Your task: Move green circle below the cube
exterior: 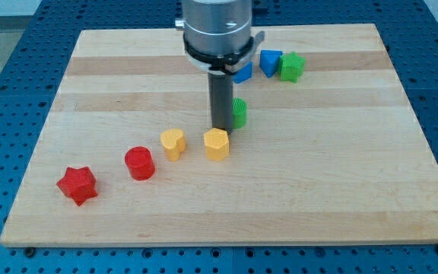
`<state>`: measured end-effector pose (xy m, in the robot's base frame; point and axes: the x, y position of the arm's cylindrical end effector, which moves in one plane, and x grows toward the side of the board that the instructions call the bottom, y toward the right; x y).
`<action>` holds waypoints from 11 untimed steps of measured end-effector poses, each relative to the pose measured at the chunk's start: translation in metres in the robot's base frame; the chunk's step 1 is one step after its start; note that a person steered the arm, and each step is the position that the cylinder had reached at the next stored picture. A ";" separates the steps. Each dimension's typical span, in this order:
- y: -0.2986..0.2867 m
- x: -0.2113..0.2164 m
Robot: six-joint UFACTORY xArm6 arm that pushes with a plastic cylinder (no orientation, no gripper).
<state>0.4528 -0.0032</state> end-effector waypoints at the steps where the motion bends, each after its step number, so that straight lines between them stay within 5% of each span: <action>1: 0.008 -0.001; 3: 0.004 -0.041; 5: 0.074 0.026; 8: 0.056 -0.037; 11: 0.055 -0.054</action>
